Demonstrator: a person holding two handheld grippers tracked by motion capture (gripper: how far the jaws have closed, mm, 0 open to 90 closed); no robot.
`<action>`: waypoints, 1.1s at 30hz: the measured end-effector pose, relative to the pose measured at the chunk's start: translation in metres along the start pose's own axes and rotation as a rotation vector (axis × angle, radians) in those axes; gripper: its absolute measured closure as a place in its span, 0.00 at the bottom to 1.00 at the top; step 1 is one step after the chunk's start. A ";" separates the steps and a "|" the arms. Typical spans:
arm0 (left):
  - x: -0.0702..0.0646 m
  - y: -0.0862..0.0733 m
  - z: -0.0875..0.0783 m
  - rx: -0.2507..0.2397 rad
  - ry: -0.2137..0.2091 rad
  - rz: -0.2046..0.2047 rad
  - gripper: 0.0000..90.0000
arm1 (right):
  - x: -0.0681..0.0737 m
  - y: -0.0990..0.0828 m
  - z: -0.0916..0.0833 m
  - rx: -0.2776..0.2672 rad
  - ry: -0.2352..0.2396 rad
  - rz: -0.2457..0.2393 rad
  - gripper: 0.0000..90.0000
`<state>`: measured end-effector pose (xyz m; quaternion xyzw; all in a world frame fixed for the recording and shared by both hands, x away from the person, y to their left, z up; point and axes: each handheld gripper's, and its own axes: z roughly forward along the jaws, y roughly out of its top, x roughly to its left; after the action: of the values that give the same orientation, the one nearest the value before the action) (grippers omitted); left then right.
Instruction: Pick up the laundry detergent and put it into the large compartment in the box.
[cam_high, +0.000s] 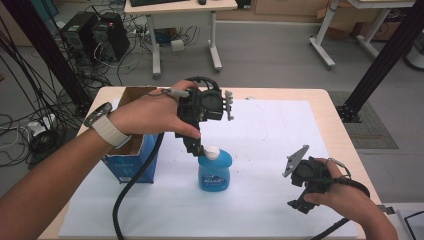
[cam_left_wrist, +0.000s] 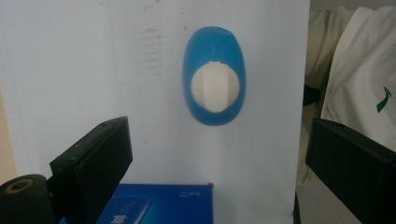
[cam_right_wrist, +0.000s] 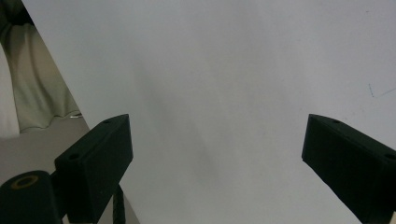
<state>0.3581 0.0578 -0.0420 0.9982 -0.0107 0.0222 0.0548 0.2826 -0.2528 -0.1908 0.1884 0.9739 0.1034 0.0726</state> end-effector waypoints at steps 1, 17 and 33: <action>0.000 0.000 0.000 0.000 0.000 0.000 0.09 | 0.000 0.000 0.000 0.000 0.000 0.000 0.09; 0.005 0.018 0.038 0.044 -0.007 -0.040 0.09 | 0.001 -0.001 0.002 -0.017 0.002 -0.013 0.09; 0.009 0.021 0.072 0.070 -0.013 -0.062 0.10 | 0.001 0.001 0.002 -0.036 -0.006 -0.014 0.09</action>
<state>0.3694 0.0287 -0.1113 0.9995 0.0207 0.0145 0.0205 0.2824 -0.2515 -0.1926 0.1804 0.9730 0.1199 0.0797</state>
